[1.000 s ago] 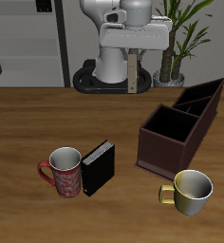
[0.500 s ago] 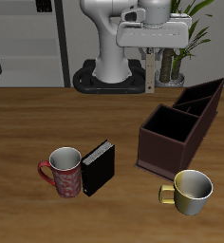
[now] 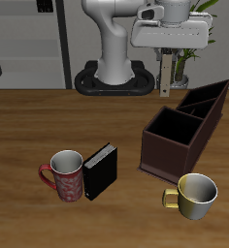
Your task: Place the yellow book into the left desk caddy's right compartment and place the red mug into the left desk caddy's left compartment
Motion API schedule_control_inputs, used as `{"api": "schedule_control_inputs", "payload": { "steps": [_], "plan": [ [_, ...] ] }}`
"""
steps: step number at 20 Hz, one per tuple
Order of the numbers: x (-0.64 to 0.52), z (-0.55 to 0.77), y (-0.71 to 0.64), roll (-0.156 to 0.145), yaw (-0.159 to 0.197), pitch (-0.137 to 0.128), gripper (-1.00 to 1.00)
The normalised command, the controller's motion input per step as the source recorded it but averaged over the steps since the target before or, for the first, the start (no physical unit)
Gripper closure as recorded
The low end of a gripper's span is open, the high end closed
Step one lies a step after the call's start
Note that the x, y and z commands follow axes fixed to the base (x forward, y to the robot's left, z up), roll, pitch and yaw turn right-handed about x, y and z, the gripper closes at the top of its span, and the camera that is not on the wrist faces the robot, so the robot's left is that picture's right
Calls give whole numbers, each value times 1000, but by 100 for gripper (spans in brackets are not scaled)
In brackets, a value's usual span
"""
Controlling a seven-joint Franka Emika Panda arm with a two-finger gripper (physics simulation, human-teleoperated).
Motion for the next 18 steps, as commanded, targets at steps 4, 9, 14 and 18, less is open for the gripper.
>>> {"api": "schedule_control_inputs", "payload": {
  "steps": [4,9,14,18],
  "plan": [
    [184,132,209,10,19,-44,100],
    [365,10,237,2,-19,15,100],
    [293,-49,97,-24,-34,37,100],
    [162,-85,83,-10,-14,12,100]
  ]
}}
